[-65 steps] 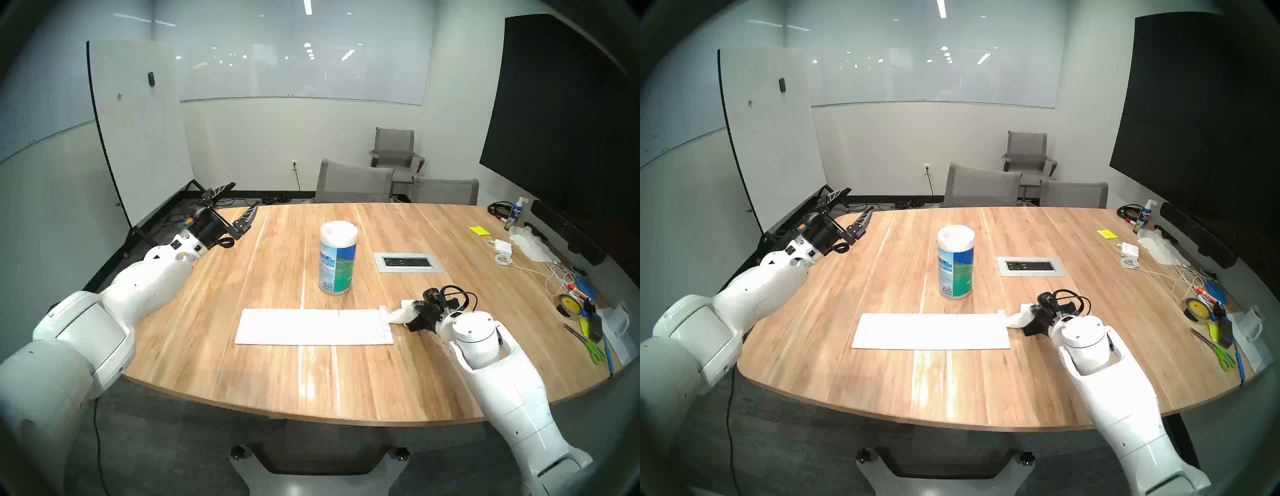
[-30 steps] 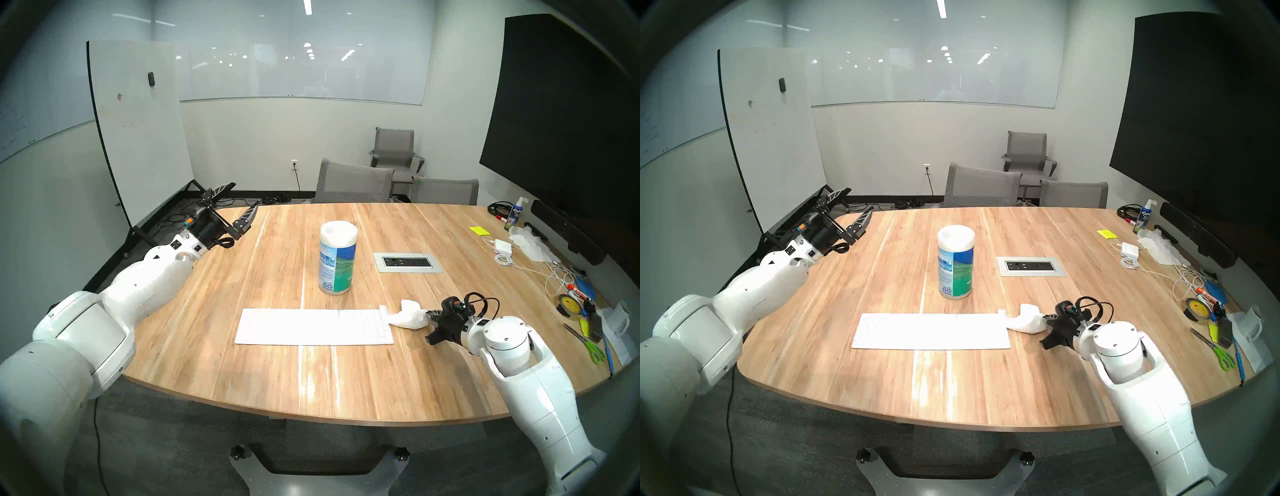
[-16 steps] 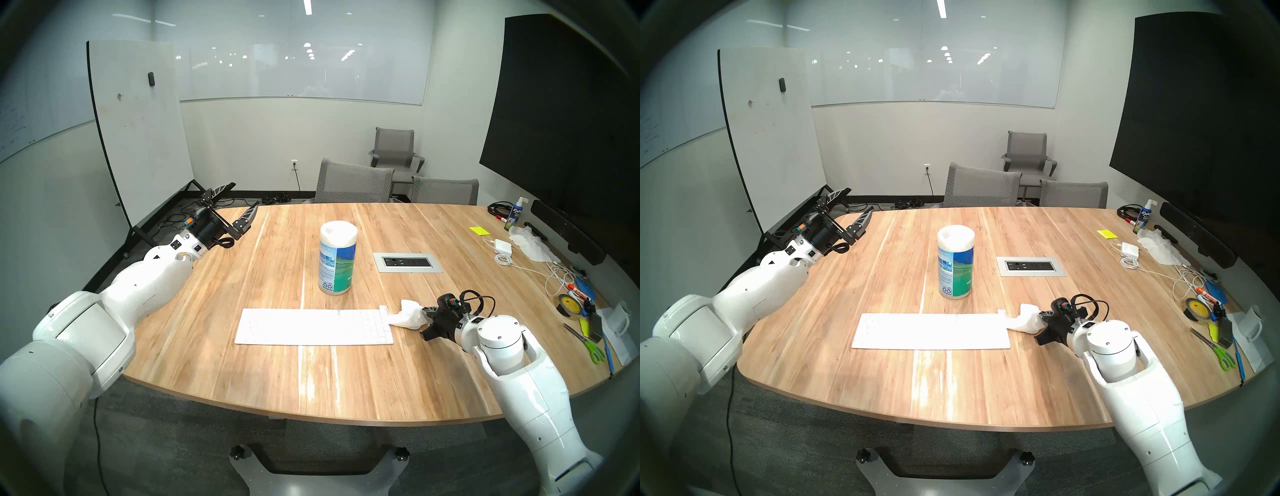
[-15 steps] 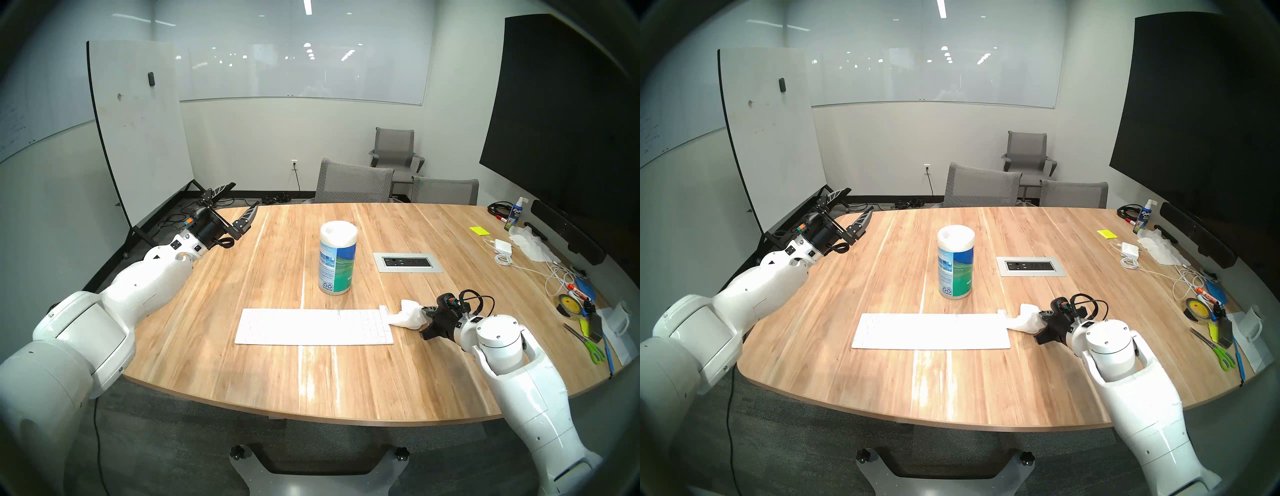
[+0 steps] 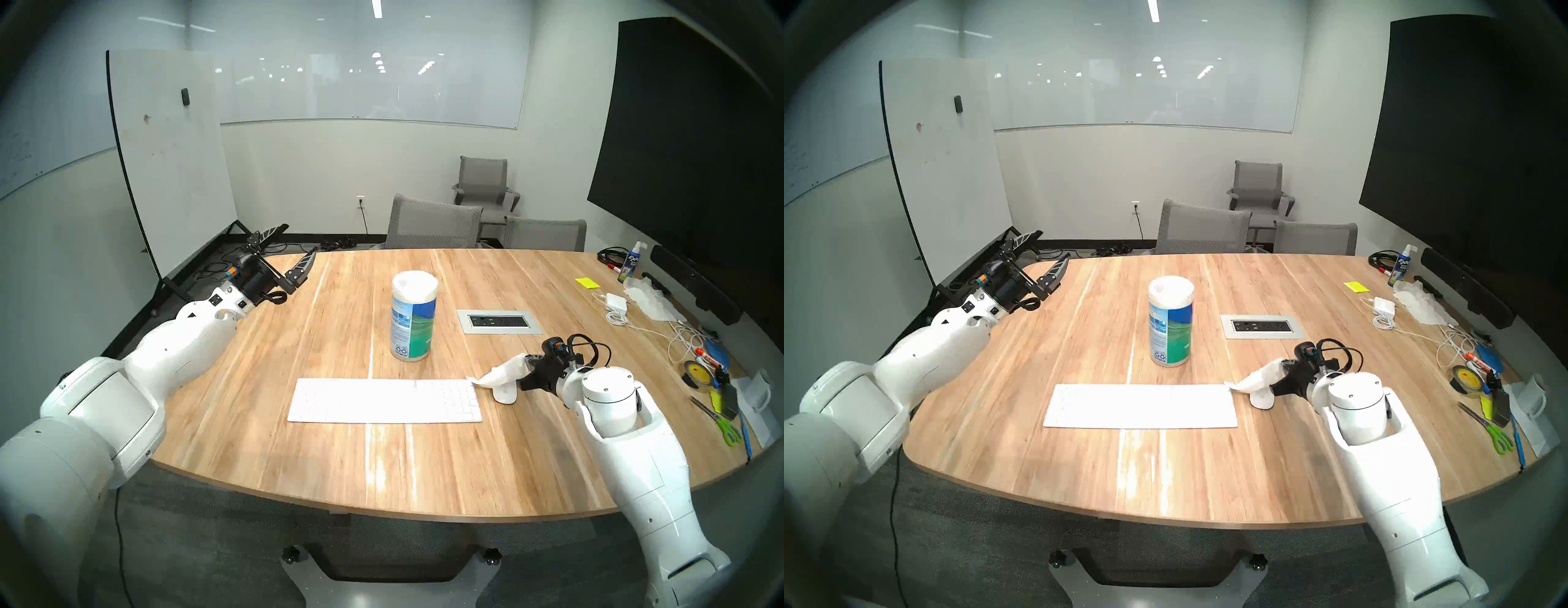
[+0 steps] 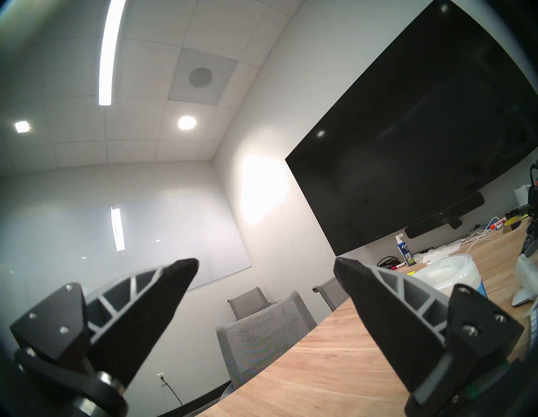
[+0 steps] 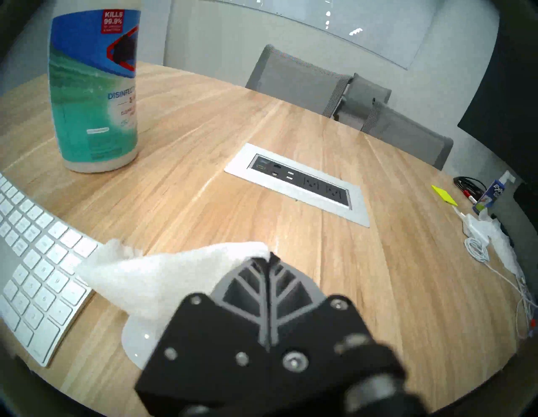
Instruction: Wipe the keyboards and mice with a disinfecting wipe, then set the wipe down
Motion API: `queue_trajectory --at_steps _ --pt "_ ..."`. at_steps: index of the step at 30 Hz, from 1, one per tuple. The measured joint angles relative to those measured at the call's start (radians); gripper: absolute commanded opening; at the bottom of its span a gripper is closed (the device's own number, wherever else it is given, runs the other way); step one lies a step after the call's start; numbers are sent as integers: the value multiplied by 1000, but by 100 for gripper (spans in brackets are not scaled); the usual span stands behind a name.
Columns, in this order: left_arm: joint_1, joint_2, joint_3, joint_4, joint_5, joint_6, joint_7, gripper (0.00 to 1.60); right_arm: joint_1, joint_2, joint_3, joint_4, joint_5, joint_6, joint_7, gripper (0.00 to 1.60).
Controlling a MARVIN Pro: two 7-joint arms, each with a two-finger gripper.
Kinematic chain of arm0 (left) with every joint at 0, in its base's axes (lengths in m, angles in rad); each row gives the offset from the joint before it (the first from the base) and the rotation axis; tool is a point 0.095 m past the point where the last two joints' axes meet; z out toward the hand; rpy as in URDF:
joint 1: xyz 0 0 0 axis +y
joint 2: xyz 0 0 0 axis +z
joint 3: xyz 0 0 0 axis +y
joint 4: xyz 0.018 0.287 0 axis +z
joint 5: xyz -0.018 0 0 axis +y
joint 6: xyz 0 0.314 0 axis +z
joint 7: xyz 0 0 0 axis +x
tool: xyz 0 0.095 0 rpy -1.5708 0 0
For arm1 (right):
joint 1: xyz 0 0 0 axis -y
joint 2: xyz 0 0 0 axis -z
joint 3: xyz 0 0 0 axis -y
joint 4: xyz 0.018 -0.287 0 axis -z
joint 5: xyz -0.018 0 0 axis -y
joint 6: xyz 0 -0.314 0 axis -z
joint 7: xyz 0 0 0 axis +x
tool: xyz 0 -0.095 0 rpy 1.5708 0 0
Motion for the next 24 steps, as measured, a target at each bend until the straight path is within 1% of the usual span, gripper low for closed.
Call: queue_trajectory --at_steps 7,12,18,21,24 --pt "0 0 0 0 0 0 0 160 0 9 46 -54 15 33 -4 0" --pt "0 0 0 0 0 0 0 160 -2 29 99 -83 30 67 3 0" --pt "0 0 0 0 1 0 0 160 -1 42 139 -90 49 95 25 0" --pt "0 0 0 0 1 0 0 160 8 50 169 -92 69 119 48 0" --pt "0 0 -1 0 1 0 0 160 16 54 183 -93 78 130 58 0"
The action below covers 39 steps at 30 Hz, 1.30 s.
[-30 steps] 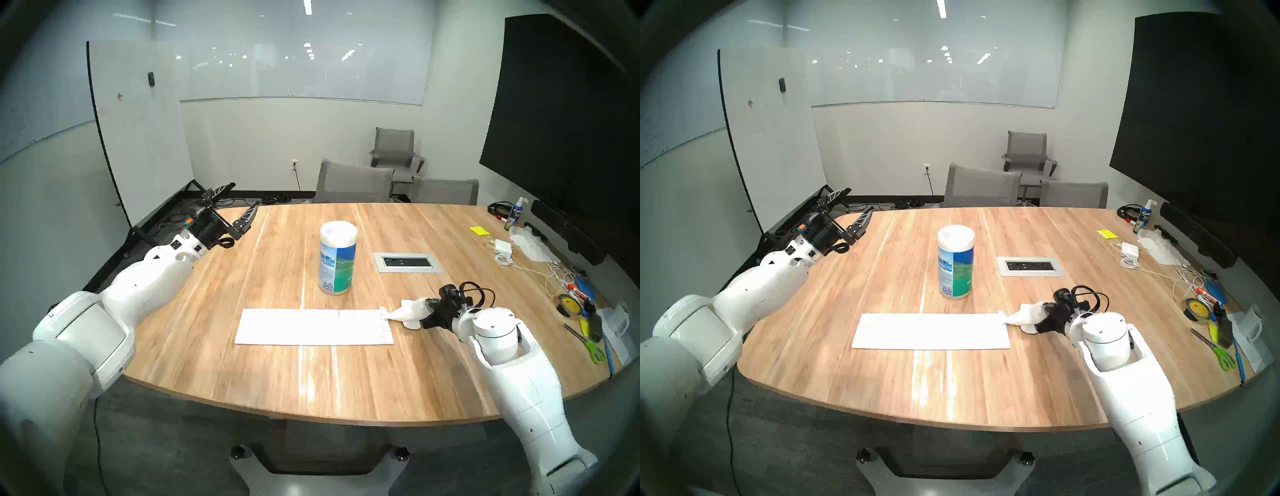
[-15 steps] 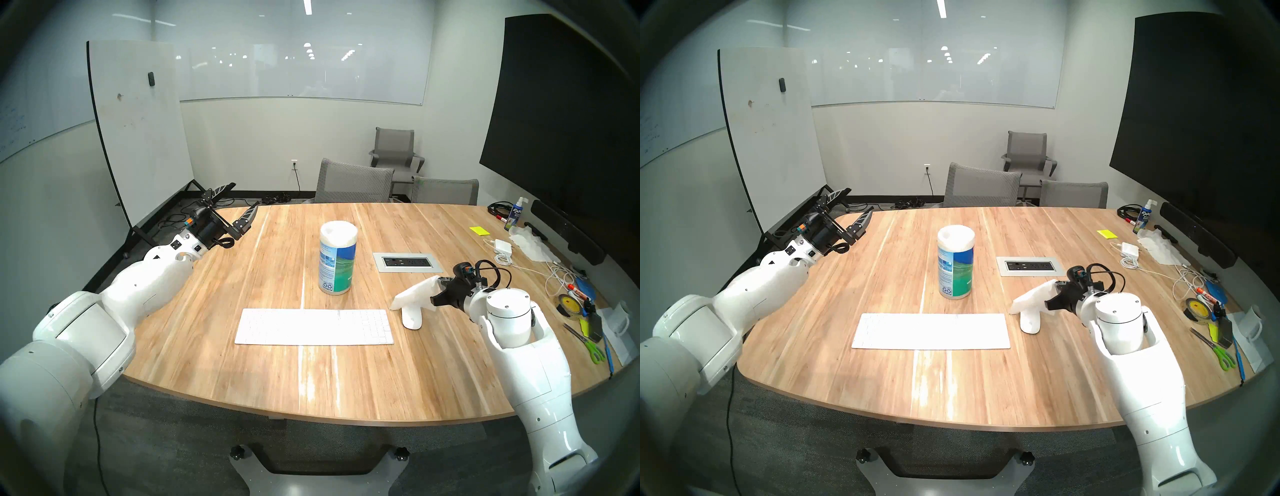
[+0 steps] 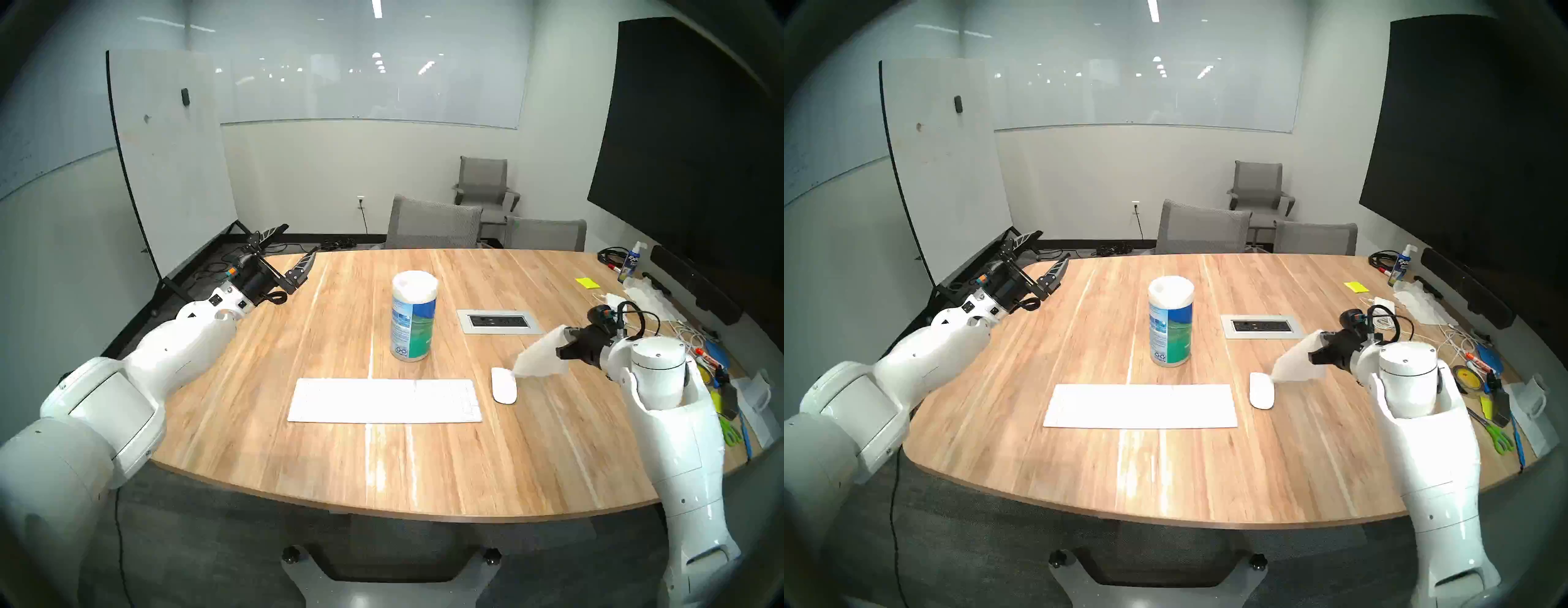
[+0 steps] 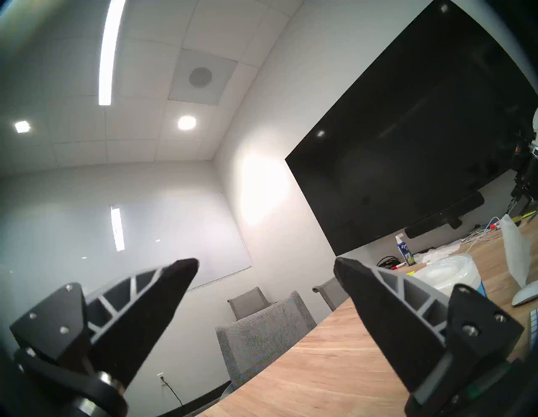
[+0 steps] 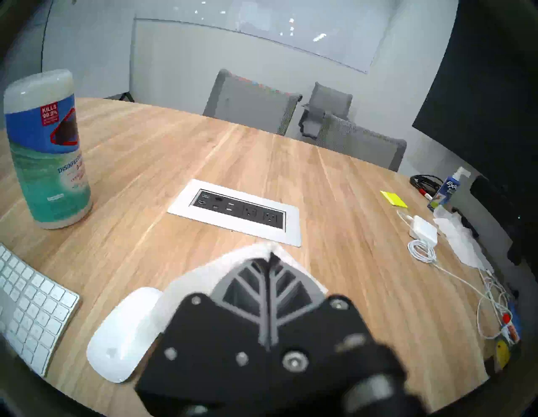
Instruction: Wipe the keyboards and mice with a disinfecting wipe, then set the wipe down
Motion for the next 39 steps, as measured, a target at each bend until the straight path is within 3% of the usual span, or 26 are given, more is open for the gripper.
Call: queue_trajectory --at_steps 16,39 --pt "0 0 0 0 0 0 0 160 64 23 45 -5 29 48 49 0" --pt "0 0 -1 0 1 0 0 160 69 43 105 4 41 -16 103 0"
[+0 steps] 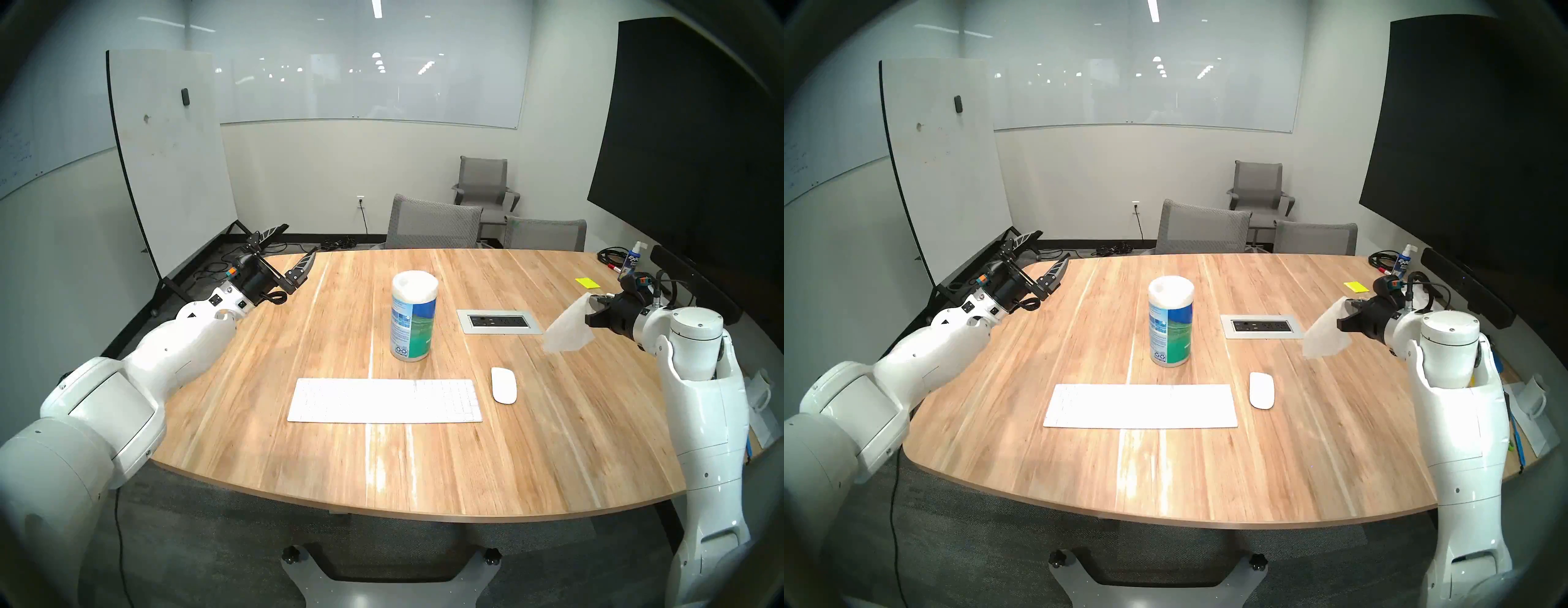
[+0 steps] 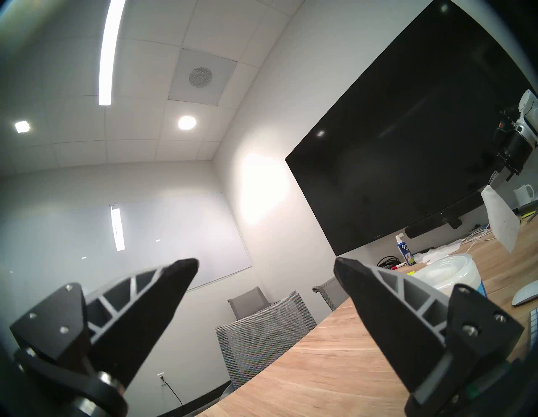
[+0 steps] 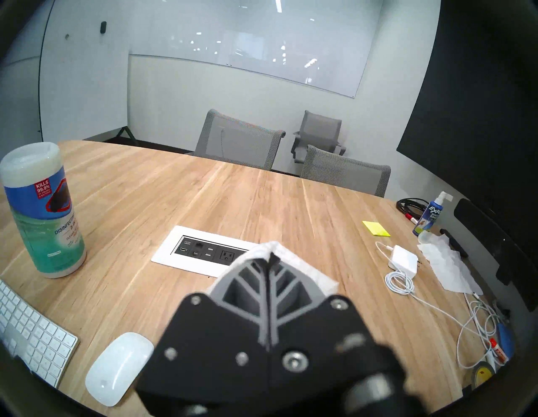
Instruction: Wipe the keyboards and mice with a disinfecting wipe, then set the wipe down
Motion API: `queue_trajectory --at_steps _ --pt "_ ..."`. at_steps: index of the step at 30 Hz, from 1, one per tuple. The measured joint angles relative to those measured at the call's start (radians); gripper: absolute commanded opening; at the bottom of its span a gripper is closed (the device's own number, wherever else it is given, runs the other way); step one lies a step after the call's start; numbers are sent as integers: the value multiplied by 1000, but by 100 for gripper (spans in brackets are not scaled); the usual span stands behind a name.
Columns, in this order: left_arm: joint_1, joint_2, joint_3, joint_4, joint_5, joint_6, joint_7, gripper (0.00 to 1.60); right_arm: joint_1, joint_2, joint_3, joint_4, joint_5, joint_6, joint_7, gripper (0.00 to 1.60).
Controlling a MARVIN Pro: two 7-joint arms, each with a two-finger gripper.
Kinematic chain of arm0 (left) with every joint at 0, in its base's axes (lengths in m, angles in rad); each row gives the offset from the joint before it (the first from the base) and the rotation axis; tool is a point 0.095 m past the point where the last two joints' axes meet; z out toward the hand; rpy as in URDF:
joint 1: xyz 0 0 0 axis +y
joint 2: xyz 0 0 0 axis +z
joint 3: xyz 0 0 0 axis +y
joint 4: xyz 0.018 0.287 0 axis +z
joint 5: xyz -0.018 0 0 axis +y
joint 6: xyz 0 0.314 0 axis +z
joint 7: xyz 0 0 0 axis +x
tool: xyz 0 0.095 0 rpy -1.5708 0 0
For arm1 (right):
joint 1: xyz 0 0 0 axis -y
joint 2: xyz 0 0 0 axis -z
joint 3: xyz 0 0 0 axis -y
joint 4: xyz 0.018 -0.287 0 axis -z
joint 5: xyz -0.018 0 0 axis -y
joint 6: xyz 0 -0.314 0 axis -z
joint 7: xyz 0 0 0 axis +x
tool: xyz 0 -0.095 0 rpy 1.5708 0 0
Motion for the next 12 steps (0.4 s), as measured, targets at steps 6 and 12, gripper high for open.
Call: queue_trajectory --at_steps 6,12 --pt "0 0 0 0 0 0 0 160 -1 0 4 0 0 -9 6 0" --pt "0 0 -1 0 0 0 0 160 -2 0 6 0 -1 -14 8 0"
